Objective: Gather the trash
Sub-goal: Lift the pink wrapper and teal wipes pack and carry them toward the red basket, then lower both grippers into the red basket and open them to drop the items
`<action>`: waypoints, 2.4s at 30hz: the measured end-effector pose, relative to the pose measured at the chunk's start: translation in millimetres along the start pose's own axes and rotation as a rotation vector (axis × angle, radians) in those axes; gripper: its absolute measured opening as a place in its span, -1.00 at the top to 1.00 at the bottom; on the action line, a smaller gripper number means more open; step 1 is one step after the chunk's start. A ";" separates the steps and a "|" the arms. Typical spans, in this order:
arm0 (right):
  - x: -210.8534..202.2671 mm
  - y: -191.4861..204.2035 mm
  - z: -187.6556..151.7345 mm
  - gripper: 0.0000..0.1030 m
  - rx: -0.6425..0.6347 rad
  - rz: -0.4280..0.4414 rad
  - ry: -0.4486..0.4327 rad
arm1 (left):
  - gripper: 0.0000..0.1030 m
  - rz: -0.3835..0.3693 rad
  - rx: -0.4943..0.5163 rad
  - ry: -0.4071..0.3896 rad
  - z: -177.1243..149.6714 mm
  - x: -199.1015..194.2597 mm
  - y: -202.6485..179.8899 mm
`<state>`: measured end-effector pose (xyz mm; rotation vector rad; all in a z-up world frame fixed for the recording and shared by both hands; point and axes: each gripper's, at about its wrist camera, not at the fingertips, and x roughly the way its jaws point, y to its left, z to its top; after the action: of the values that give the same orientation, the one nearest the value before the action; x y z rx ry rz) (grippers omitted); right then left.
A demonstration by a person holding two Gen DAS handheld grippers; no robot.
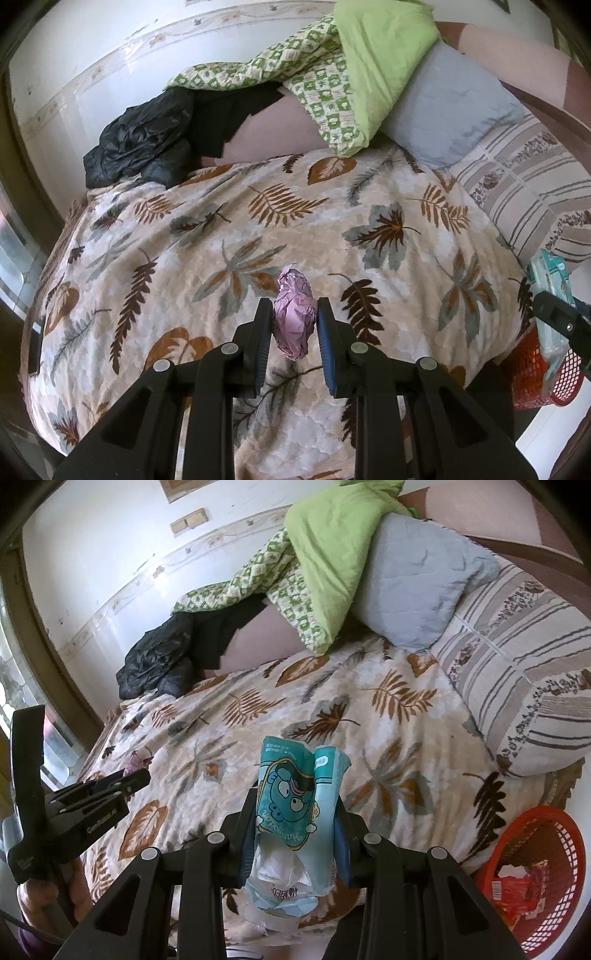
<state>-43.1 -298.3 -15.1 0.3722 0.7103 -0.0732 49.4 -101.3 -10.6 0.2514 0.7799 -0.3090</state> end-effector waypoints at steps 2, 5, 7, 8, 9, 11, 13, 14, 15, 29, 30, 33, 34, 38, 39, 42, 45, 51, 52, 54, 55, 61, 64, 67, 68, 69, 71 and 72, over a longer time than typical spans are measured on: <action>-2.4 -7.2 -0.1 0.28 0.016 -0.010 -0.005 | 0.55 -0.004 0.011 -0.004 1.9 -0.9 -5.3; -7.0 -18.5 0.0 0.28 0.039 -0.021 -0.012 | 0.55 -0.016 0.033 -0.009 5.3 -2.0 -16.1; -11.0 -25.9 0.1 0.28 0.051 -0.031 -0.020 | 0.55 -0.022 0.055 -0.015 7.4 -3.4 -25.3; -13.5 -29.6 0.2 0.28 0.056 -0.037 -0.024 | 0.55 -0.027 0.069 -0.019 8.5 -4.2 -30.7; -15.4 -32.8 0.2 0.28 0.061 -0.042 -0.027 | 0.55 -0.033 0.083 -0.024 9.5 -5.0 -36.4; -20.8 -42.2 0.2 0.28 0.075 -0.056 -0.035 | 0.55 -0.041 0.103 -0.031 11.3 -6.6 -46.2; -24.9 -48.7 -0.1 0.28 0.087 -0.070 -0.041 | 0.55 -0.057 0.123 -0.038 13.8 -8.4 -56.8; -28.3 -54.7 -0.7 0.28 0.097 -0.081 -0.047 | 0.55 -0.064 0.131 -0.040 14.6 -8.6 -60.8; -30.7 -57.7 -1.8 0.28 0.103 -0.089 -0.051 | 0.55 -0.077 0.140 -0.040 16.0 -8.6 -66.6; -88.6 -147.4 -36.4 0.28 0.269 -0.302 -0.081 | 0.55 -0.279 0.339 -0.041 20.9 -11.2 -175.8; -94.7 -158.0 -41.9 0.28 0.292 -0.324 -0.080 | 0.55 -0.301 0.358 -0.041 20.6 -12.2 -187.3; -106.6 -176.5 -51.8 0.28 0.335 -0.363 -0.079 | 0.55 -0.335 0.403 -0.046 18.8 -14.9 -212.1; -111.1 -182.7 -55.0 0.28 0.348 -0.378 -0.080 | 0.55 -0.349 0.419 -0.048 17.5 -16.2 -221.5; -120.7 -196.0 -59.8 0.28 0.377 -0.406 -0.082 | 0.56 -0.392 0.463 -0.041 11.9 -18.8 -249.4; -123.3 -198.4 -60.8 0.28 0.382 -0.410 -0.083 | 0.56 -0.400 0.473 -0.039 10.1 -19.6 -254.9; -129.7 -202.1 -63.0 0.28 0.389 -0.416 -0.090 | 0.56 -0.423 0.496 -0.035 5.0 -21.8 -268.4; -131.1 -202.1 -63.0 0.27 0.393 -0.413 -0.093 | 0.55 -0.440 0.510 -0.030 0.3 -23.8 -276.3; -131.0 -195.0 -63.7 0.27 0.381 -0.400 -0.096 | 0.56 -0.460 0.527 -0.027 -7.5 -28.8 -278.5; -131.2 -192.7 -63.7 0.27 0.376 -0.397 -0.097 | 0.55 -0.465 0.526 -0.025 -7.7 -29.3 -278.5; -132.3 -190.0 -63.6 0.27 0.370 -0.394 -0.098 | 0.56 -0.470 0.522 -0.023 -8.5 -30.7 -277.8; -132.7 -188.9 -63.6 0.27 0.367 -0.393 -0.098 | 0.56 -0.473 0.519 -0.021 -8.5 -31.5 -277.2; -139.9 -183.5 -64.0 0.27 0.361 -0.398 -0.111 | 0.56 -0.499 0.528 -0.025 -10.9 -41.8 -280.6; -147.1 -182.1 -65.8 0.27 0.362 -0.404 -0.122 | 0.56 -0.520 0.534 -0.023 -11.7 -47.0 -284.6; -156.5 -181.2 -69.1 0.27 0.357 -0.422 -0.134 | 0.56 -0.538 0.545 -0.033 -11.4 -52.6 -289.8; -160.2 -180.8 -70.3 0.27 0.354 -0.430 -0.138 | 0.56 -0.549 0.547 -0.037 -10.5 -55.3 -291.7; -165.3 -180.7 -72.1 0.27 0.352 -0.441 -0.145 | 0.56 -0.561 0.549 -0.037 -9.5 -57.8 -293.2; -173.5 -180.9 -74.5 0.27 0.355 -0.456 -0.158 | 0.55 -0.596 0.551 -0.035 -6.0 -63.4 -297.0; -176.6 -181.4 -75.2 0.27 0.359 -0.461 -0.164 | 0.56 -0.609 0.552 -0.037 -3.6 -66.6 -299.1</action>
<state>-258.5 -451.0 -8.9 0.5322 0.6083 -0.6671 -106.1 -365.0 2.8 0.5226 0.7089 -1.1080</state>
